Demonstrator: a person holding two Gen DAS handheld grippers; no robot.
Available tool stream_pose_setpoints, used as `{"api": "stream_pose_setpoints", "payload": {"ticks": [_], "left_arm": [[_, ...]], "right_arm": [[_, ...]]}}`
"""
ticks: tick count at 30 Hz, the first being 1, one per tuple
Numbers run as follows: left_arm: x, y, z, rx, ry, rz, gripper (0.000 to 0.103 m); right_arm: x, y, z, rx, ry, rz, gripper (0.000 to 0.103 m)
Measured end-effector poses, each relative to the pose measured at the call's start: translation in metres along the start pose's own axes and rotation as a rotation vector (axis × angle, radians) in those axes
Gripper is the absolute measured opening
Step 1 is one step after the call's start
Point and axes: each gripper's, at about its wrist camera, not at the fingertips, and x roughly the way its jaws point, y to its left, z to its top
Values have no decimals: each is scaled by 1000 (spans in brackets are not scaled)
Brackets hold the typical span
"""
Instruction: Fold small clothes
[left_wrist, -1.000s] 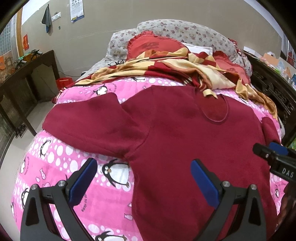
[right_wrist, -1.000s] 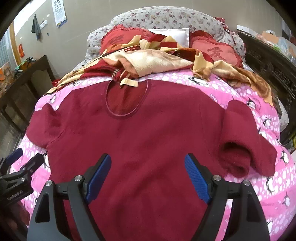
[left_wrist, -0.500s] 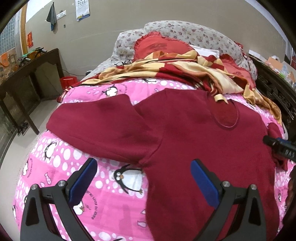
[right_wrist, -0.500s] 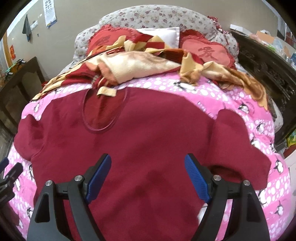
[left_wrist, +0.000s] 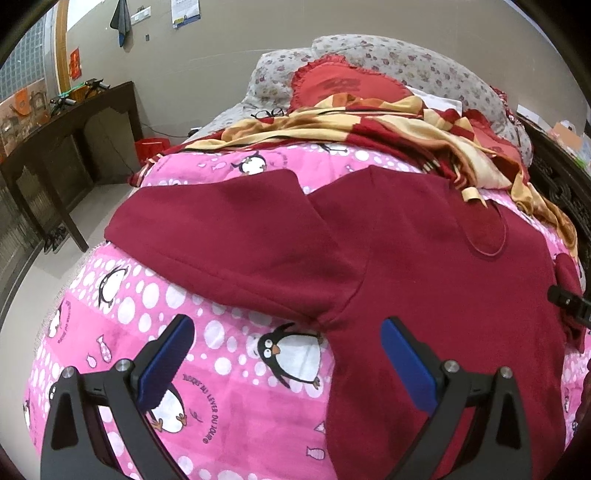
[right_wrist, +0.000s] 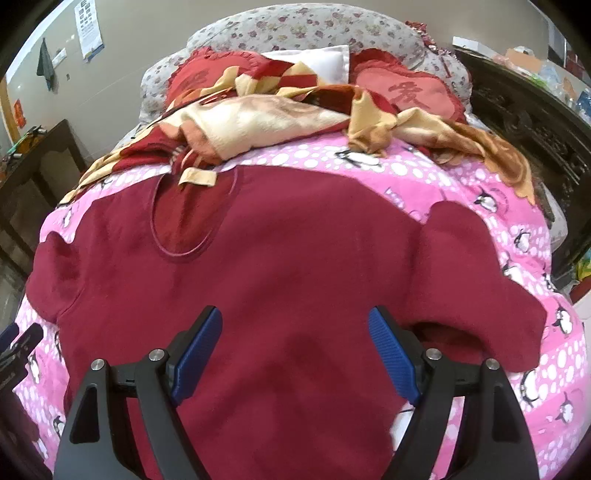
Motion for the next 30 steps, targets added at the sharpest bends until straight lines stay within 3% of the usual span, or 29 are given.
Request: {"api": "stream_pose_setpoints", "payload": {"ticks": [12,30], "left_arm": [[2,-6,4,11,-5,-13,103],[14,-8,19,-33,2,-35,103]], "right_arm": [[11,25,-19,-12,35,49,103],[21,51,-15,-25,37,81,103]]}}
